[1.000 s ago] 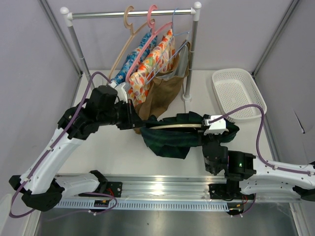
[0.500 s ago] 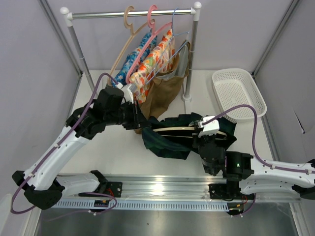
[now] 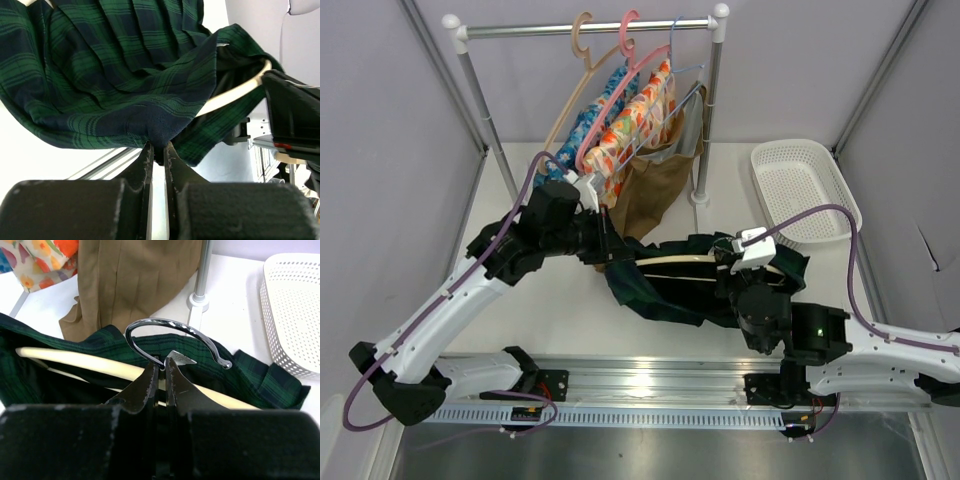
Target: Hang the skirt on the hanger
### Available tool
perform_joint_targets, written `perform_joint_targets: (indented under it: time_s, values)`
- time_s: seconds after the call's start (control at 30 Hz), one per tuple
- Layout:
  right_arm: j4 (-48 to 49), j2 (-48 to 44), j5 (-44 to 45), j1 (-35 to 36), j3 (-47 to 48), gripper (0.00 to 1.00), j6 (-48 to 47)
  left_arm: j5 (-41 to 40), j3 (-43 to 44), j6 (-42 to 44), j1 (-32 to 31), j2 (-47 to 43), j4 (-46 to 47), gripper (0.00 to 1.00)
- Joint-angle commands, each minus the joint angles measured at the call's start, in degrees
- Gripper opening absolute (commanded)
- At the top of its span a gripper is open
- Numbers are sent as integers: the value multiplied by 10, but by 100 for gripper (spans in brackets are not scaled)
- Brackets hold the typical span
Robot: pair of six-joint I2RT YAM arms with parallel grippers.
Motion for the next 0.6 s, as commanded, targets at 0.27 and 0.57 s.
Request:
perform_joint_targets:
  time_s: [0.27,0.57]
  values:
    - [-25,-14,-6,6,91,0,4,-8,8,25,-4,-15,23,6]
    - [-48,-5,-66,1,150,0,-9,1,13,65,-3,-29,36,22]
